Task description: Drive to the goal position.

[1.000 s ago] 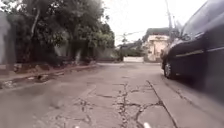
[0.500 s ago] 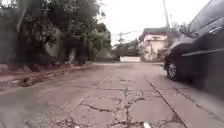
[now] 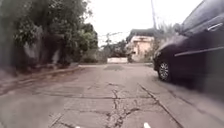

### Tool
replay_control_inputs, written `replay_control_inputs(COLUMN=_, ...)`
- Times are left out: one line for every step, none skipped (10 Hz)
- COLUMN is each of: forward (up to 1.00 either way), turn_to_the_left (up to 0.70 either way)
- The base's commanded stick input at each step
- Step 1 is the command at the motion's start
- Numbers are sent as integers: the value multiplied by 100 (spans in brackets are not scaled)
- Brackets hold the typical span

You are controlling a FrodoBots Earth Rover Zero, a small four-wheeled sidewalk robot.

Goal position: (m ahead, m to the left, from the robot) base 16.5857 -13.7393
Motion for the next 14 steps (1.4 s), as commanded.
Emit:
replay_control_inputs(forward=85, turn_to_the_left=1)
replay_control_inputs(forward=85, turn_to_the_left=1)
replay_control_inputs(forward=85, turn_to_the_left=1)
replay_control_inputs(forward=85, turn_to_the_left=1)
replay_control_inputs(forward=85, turn_to_the_left=1)
replay_control_inputs(forward=85, turn_to_the_left=1)
replay_control_inputs(forward=85, turn_to_the_left=1)
replay_control_inputs(forward=85, turn_to_the_left=1)
replay_control_inputs(forward=85, turn_to_the_left=1)
replay_control_inputs(forward=85, turn_to_the_left=1)
replay_control_inputs(forward=85, turn_to_the_left=1)
replay_control_inputs(forward=85, turn_to_the_left=1)
replay_control_inputs(forward=85, turn_to_the_left=1)
replay_control_inputs(forward=85, turn_to_the_left=1)
